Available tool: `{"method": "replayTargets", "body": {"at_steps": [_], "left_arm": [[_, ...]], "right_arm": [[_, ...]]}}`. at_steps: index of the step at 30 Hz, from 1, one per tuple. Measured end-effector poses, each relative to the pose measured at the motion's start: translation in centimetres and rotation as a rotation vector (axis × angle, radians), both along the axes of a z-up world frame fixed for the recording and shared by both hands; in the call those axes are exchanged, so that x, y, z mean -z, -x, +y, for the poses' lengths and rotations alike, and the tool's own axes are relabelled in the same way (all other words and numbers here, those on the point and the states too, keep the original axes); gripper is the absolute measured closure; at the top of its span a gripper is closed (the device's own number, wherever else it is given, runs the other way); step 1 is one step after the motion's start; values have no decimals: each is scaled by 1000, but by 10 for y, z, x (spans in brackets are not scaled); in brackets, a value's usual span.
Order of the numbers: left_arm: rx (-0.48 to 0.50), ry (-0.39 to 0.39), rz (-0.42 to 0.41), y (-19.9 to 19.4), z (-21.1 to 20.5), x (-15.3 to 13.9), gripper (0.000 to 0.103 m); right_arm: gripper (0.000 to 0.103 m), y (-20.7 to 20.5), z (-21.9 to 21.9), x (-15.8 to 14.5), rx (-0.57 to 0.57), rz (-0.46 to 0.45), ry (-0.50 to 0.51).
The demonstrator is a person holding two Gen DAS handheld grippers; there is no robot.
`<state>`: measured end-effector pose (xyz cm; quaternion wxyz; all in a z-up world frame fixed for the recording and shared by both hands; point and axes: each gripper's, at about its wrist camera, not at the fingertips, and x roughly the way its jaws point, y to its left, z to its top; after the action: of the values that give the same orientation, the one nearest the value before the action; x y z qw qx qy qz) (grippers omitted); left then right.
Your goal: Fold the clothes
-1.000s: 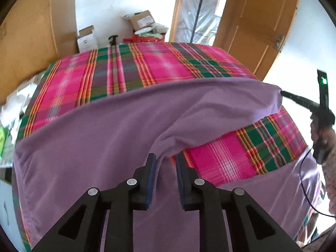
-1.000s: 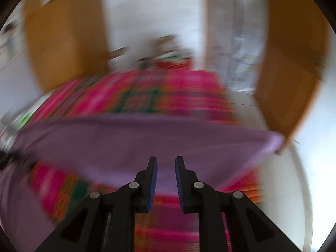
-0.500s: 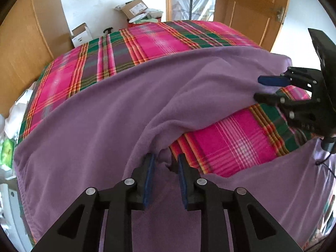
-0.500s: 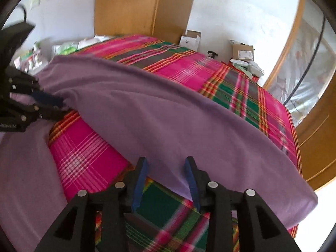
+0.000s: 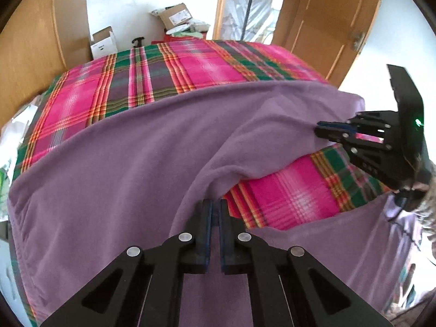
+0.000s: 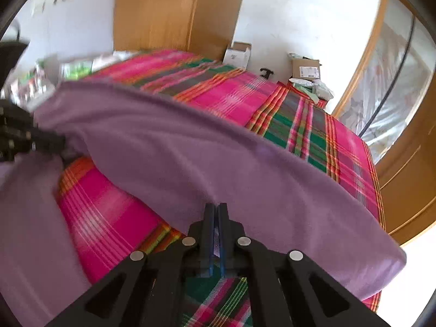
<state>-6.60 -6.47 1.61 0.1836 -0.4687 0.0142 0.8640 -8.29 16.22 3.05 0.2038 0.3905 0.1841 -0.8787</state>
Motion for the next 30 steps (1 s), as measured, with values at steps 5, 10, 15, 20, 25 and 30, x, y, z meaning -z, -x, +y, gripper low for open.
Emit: {"method": "replayTargets", "body": {"at_steps": [5, 10, 15, 20, 25, 30], "left_arm": [[8, -77, 20, -11, -10, -12, 99], [6, -86, 22, -12, -9, -14, 99], [18, -34, 43, -5, 11, -14, 85], [69, 19, 36, 6, 33, -6, 82], [29, -34, -11, 27, 26, 2, 82], [-45, -118, -47, 45, 10, 4, 82]], "right_arm": [[101, 12, 14, -23, 44, -19, 109], [100, 49, 19, -30, 96, -100, 164], [96, 79, 15, -12, 164, -165, 159], [92, 74, 21, -10, 179, -140, 177], [92, 41, 29, -34, 77, -31, 244], [92, 6, 5, -22, -101, -18, 104]]}}
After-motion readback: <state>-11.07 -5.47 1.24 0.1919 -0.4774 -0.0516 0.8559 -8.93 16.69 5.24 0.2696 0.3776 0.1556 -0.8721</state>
